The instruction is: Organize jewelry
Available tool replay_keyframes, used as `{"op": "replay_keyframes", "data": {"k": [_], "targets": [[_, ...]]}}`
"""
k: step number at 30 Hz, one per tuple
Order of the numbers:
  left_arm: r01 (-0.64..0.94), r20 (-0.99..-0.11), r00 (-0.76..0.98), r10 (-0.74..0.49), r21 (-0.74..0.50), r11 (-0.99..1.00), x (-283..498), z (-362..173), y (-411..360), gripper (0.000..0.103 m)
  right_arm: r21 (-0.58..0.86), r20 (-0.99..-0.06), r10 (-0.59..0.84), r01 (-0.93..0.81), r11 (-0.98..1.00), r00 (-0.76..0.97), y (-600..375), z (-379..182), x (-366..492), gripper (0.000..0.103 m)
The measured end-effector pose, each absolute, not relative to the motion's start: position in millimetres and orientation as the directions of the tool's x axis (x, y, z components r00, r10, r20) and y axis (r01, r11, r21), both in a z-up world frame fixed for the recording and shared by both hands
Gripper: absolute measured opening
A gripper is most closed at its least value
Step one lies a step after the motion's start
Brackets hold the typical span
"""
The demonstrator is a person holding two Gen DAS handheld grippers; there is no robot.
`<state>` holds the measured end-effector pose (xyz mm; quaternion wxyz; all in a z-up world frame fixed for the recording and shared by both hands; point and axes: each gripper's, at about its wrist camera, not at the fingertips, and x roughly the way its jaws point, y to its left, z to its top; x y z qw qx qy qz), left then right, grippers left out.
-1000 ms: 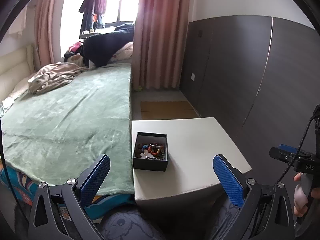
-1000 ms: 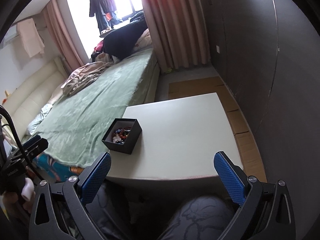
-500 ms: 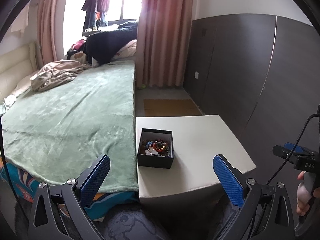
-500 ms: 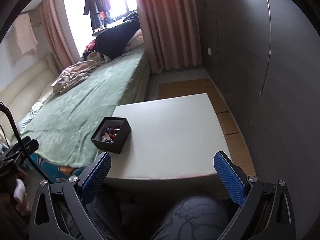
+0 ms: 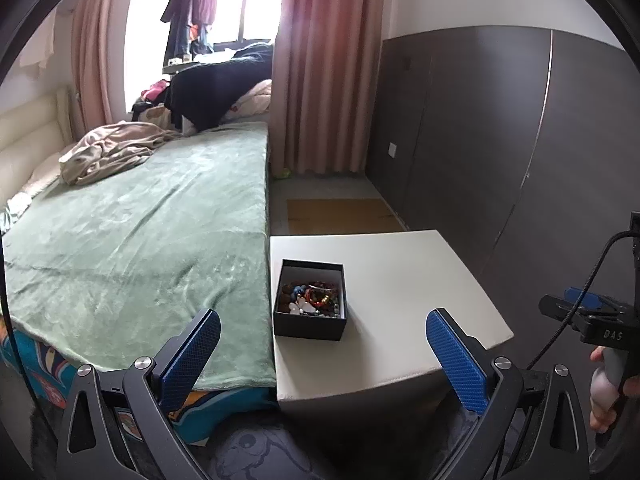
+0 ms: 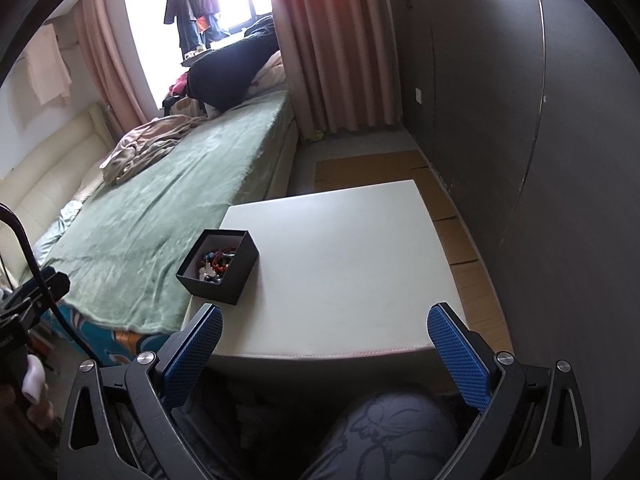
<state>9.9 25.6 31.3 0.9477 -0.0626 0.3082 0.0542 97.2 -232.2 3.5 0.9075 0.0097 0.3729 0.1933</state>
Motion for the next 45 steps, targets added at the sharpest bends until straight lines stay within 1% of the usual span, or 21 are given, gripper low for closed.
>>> {"op": "replay_keyframes", "data": {"k": [5, 19, 45], "targets": [[-0.145, -0.588, 0.805, 0.076, -0.071, 0.987, 7.8, 31.1, 23.2, 0.103, 0.171, -0.673, 0.367, -0.347, 0.922, 0.643, -232.6, 2.7, 97.4, 0.103], [-0.146, -0.592, 0.804, 0.059, -0.100, 0.984, 6.0, 32.5, 26.4, 0.103, 0.179, -0.673, 0.377, -0.354, 0.918, 0.636, -230.4, 2.1, 95.6, 0.103], [-0.146, -0.594, 0.803, 0.057, -0.102, 0.984, 5.9, 32.3, 26.0, 0.103, 0.169, -0.671, 0.366, -0.348, 0.922, 0.644, -229.3, 3.8, 92.3, 0.103]]}}
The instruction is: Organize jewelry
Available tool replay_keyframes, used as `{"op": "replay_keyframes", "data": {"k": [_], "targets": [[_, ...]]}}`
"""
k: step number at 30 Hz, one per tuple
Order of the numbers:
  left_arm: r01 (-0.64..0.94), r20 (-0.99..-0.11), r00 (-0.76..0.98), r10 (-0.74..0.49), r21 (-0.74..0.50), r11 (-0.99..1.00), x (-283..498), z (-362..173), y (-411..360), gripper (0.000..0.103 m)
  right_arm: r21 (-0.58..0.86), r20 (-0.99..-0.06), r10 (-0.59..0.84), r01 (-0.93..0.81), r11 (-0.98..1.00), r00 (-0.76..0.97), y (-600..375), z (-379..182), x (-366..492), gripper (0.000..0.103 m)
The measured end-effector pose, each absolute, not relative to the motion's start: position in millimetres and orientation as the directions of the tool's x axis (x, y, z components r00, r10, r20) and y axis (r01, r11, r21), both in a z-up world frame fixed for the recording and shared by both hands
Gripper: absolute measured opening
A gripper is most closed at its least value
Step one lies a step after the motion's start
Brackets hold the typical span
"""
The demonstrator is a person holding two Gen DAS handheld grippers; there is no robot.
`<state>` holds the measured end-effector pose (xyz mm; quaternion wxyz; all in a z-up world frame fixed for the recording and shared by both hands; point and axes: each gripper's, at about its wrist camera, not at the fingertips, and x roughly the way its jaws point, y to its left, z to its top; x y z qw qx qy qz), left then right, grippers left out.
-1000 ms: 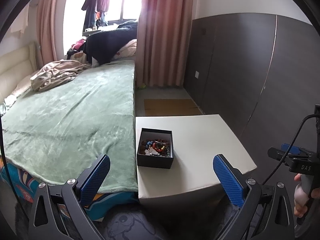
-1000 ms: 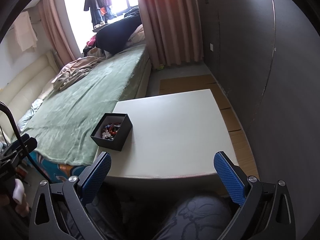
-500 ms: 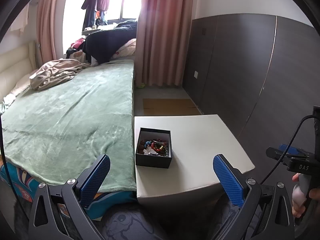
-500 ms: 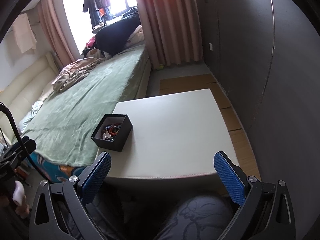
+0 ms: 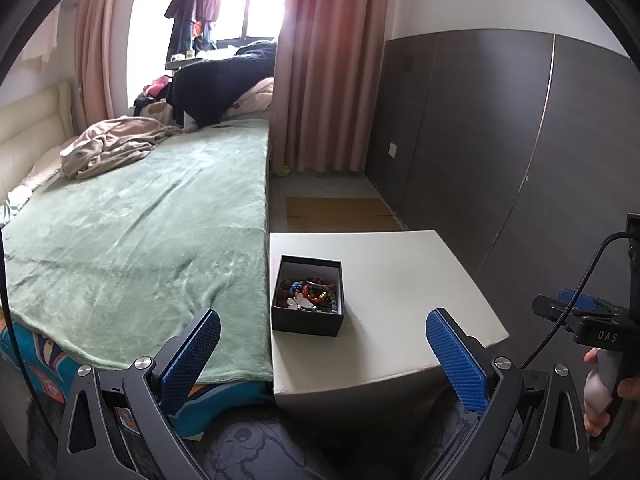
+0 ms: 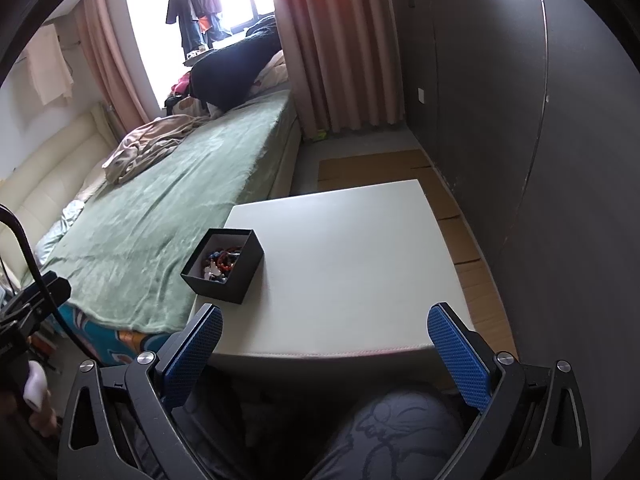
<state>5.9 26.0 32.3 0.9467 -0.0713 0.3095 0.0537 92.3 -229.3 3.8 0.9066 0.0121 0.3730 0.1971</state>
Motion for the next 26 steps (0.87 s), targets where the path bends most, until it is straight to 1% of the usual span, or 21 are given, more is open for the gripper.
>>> {"op": "replay_keyframes", "data": {"k": [26], "targets": [[-0.143, -0.588, 0.807, 0.052, -0.109, 0.984, 2.1, 31.4, 23.8, 0.103, 0.164, -0.688, 0.360, -0.347, 0.923, 0.631, -228.2, -0.8, 92.1, 0.103]]}}
